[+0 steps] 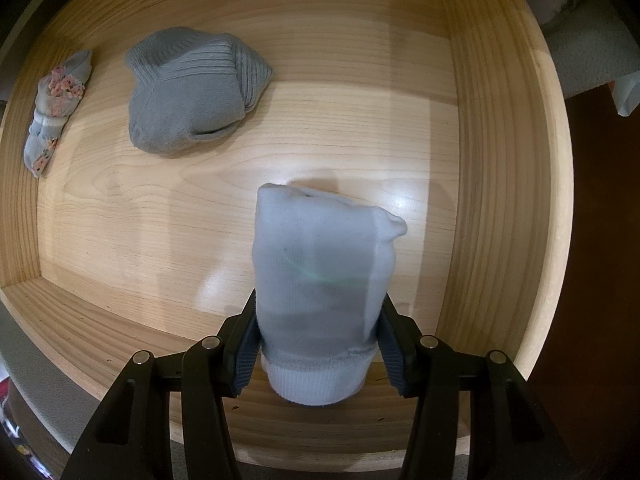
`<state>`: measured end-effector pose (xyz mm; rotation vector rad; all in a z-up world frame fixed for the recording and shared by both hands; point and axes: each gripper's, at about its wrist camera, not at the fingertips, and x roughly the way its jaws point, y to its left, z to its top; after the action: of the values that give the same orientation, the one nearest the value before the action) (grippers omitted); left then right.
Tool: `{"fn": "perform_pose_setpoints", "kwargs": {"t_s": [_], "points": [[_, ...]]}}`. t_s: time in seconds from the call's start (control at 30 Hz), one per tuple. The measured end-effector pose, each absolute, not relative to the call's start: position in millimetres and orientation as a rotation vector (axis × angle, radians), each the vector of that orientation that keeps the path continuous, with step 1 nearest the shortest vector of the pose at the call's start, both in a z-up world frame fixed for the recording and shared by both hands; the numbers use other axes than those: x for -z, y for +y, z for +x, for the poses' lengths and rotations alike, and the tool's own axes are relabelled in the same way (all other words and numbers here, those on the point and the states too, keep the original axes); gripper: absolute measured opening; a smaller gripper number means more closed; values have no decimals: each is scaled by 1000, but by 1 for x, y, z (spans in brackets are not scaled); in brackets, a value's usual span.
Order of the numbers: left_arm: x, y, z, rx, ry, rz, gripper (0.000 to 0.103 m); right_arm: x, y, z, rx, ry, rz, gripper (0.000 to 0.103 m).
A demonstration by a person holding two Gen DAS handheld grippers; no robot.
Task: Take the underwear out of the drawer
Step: 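Lift the red garment with the left gripper and carry it over the box, then lower the red garment into the box and open the left gripper, then hold the white rolled garment with the right gripper above the drawer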
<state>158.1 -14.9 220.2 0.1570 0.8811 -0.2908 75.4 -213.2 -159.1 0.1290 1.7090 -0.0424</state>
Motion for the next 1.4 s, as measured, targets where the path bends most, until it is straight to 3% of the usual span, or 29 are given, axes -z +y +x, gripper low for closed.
{"fn": "perform_pose_setpoints", "kwargs": {"t_s": [0.37,0.93,1.17,1.4], "points": [[-198,-44,216,265,898,159,39,160,-213,71,48,1706,123,49],[-119,-57,253,227,1039,198,41,159,-239,68,40,1703,148,49],[-114,-62,248,226,1033,257,51,160,-237,66,41,1703,148,49],[-133,-54,238,216,996,253,53,160,-237,67,40,1703,148,49]]}}
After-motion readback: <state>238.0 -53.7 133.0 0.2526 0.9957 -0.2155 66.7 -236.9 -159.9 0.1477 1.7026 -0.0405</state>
